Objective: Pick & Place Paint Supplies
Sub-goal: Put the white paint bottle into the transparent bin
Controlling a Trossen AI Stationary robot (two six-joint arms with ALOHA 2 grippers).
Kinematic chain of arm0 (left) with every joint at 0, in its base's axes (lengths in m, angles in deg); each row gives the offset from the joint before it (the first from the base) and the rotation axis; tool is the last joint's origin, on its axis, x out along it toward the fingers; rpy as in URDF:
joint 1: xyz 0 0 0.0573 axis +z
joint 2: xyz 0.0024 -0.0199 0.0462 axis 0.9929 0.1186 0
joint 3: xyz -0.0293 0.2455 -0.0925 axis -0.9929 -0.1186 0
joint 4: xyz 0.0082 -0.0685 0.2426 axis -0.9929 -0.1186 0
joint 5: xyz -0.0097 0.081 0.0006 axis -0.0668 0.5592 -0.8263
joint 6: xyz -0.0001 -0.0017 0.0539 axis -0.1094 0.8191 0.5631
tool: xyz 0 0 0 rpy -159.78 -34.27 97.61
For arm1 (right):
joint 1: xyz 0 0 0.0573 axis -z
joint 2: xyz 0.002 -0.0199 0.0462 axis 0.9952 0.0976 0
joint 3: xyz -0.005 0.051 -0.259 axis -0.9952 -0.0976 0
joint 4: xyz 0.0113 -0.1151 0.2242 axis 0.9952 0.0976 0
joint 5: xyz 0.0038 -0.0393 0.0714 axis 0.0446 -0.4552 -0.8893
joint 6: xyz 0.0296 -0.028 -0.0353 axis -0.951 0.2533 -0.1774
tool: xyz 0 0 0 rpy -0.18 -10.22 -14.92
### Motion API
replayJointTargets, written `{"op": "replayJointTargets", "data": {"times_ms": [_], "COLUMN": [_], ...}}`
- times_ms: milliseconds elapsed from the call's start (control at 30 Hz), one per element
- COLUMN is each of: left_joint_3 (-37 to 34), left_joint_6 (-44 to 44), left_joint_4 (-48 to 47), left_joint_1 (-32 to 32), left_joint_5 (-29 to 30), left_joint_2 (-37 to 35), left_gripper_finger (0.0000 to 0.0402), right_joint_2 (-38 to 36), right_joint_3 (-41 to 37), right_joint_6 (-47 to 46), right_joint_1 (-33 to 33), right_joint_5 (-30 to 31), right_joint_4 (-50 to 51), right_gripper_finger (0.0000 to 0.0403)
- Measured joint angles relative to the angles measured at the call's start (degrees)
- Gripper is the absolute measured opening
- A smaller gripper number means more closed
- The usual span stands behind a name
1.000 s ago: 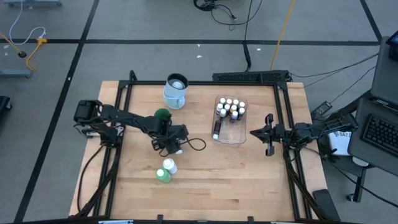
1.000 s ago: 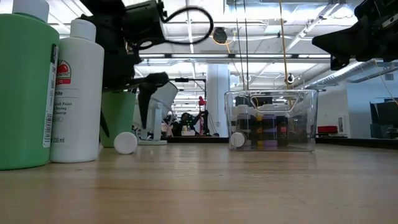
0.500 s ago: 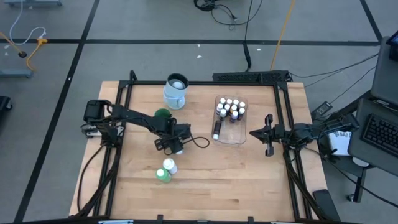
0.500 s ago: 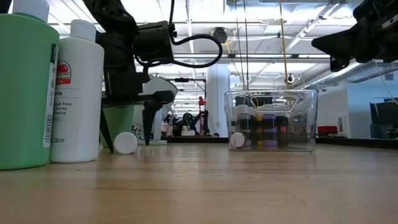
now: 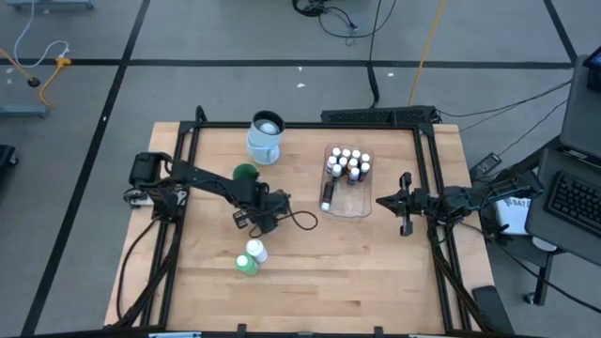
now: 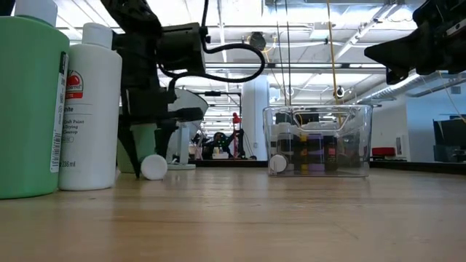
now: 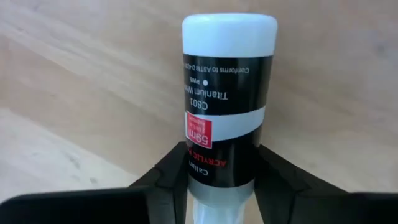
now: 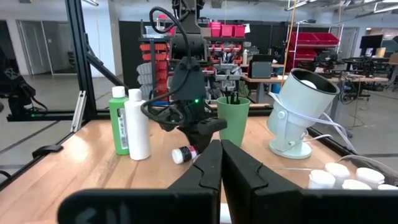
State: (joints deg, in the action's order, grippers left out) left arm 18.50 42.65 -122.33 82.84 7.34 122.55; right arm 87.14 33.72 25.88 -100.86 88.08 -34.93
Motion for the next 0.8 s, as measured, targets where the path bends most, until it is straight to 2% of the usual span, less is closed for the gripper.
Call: {"op": "replayJointTargets", "data": {"times_ms": [233,400,600,700,800], "left_joint_3": [2.2,4.0,7.3,9.8,11.2], "left_joint_6": [-0.1,-0.4,-3.1,-4.7,-5.6], "left_joint_4": [-1.2,-2.6,-2.5,-1.3,2.5], "left_joint_1": [-2.2,-4.3,-10.0,-13.4,-16.6], "left_joint_5": [13.6,22.2,34.3,43.8,54.2], "left_joint_2": [-1.9,-5.4,-10.0,-11.4,-11.7], "left_gripper_finger": [0.0127,0.0129,0.0129,0.0130,0.0132], "right_joint_2": [0.0,0.9,5.5,9.6,15.0], "right_joint_3": [0.0,0.0,0.0,0.0,0.4], "right_joint_6": [1.7,1.7,1.7,3.5,6.4], "right_joint_1": [0.0,0.0,0.0,-0.1,-0.2], "right_joint_5": [-0.1,0.1,-1.4,-4.3,-4.7], "right_joint_4": [-0.2,-2.9,-9.4,-15.4,-21.0], "right_gripper_finger": [0.0004,0.0023,0.0090,0.0133,0.0171]}}
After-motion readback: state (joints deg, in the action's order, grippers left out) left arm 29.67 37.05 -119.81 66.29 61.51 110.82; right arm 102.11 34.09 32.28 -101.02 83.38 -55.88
